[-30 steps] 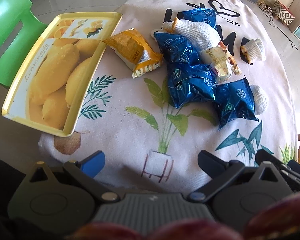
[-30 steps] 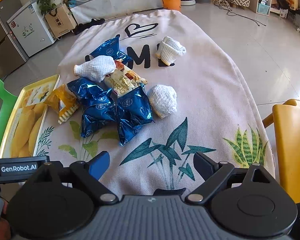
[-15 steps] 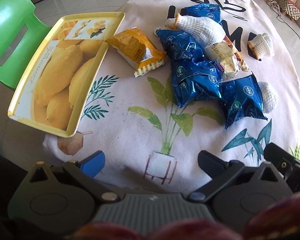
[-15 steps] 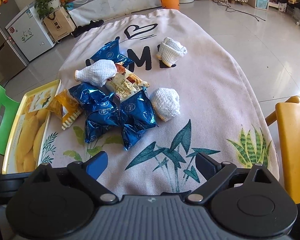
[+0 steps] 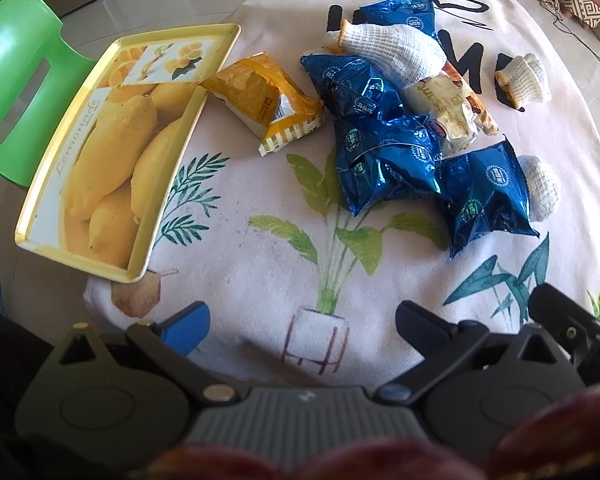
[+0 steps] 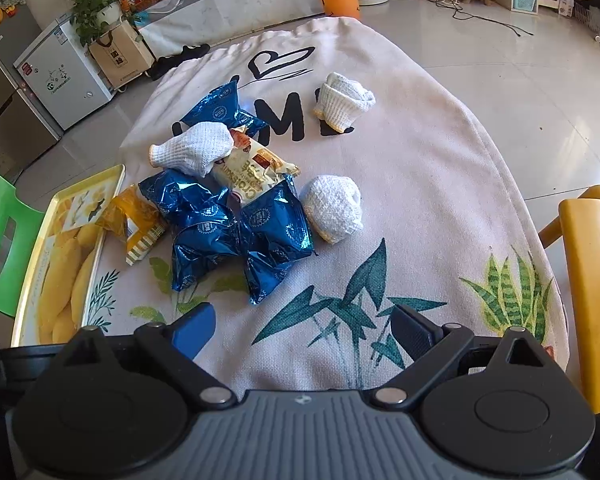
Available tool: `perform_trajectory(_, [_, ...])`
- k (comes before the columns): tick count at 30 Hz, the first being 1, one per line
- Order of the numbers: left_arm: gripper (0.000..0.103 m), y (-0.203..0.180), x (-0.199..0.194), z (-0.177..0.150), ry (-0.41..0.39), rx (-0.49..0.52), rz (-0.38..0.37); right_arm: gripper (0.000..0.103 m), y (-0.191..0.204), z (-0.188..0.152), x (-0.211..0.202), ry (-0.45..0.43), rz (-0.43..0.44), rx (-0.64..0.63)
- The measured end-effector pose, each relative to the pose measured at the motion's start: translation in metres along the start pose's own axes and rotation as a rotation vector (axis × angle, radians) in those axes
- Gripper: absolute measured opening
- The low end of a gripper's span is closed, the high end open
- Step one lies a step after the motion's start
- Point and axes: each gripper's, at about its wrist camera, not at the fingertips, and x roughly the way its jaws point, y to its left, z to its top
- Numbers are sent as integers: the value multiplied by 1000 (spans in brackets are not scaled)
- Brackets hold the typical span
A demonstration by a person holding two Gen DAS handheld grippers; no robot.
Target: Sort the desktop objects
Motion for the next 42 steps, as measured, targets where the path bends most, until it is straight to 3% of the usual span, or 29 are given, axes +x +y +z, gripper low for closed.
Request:
perform_trajectory(11, [103, 2, -8, -3, -30, 34, 28, 95, -2, -2, 4, -4, -7, -4])
perform_trajectory(42, [103, 16, -30, -7, -80, 1, -4, 95, -1, -7, -1, -38, -7, -30])
